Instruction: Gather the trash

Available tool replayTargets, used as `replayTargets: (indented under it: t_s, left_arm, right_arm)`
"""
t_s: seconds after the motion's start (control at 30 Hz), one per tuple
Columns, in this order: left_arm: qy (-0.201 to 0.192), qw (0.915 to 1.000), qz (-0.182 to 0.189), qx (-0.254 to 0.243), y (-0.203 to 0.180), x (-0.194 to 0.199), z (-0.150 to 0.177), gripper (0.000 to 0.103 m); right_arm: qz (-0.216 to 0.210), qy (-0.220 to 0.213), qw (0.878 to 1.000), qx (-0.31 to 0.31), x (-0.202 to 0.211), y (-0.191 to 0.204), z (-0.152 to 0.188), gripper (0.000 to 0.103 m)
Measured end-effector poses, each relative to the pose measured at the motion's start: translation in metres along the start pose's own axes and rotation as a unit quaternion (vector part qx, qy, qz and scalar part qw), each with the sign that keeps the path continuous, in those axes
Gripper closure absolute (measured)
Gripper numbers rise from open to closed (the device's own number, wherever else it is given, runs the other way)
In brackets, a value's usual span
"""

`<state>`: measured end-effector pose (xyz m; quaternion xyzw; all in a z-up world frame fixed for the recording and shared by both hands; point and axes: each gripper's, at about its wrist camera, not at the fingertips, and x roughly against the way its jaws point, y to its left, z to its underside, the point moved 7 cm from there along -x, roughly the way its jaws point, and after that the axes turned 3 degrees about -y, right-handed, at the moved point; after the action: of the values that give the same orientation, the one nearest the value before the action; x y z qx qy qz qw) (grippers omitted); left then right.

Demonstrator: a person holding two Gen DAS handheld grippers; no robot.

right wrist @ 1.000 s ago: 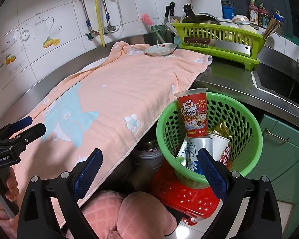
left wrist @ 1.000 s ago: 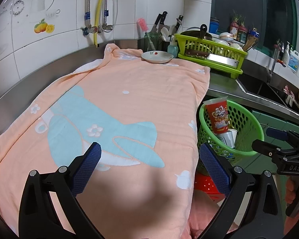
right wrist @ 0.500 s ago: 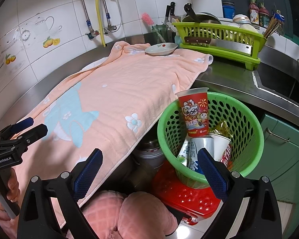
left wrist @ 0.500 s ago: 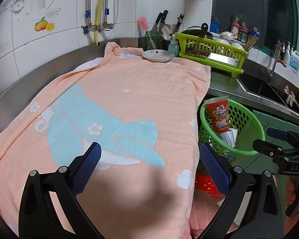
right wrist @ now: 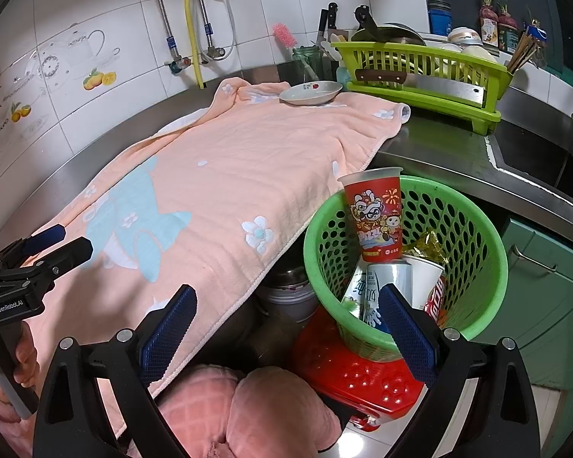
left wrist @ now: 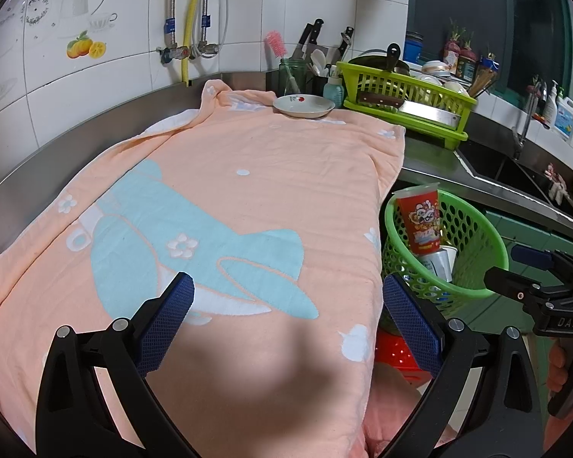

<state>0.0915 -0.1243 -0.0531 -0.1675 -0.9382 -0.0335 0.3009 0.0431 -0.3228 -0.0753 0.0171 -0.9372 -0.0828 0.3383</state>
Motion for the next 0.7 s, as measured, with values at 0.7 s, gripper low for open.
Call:
replayTargets:
  t_s: [0.7]
  left_arm:
    - [0.0, 1.0, -0.001, 0.0, 0.0012, -0.0014, 0.0007, 0.005]
  right_arm:
    - [-0.003, 0.001, 1.0, -0.001, -0.0032, 0.004, 0.0006, 0.01]
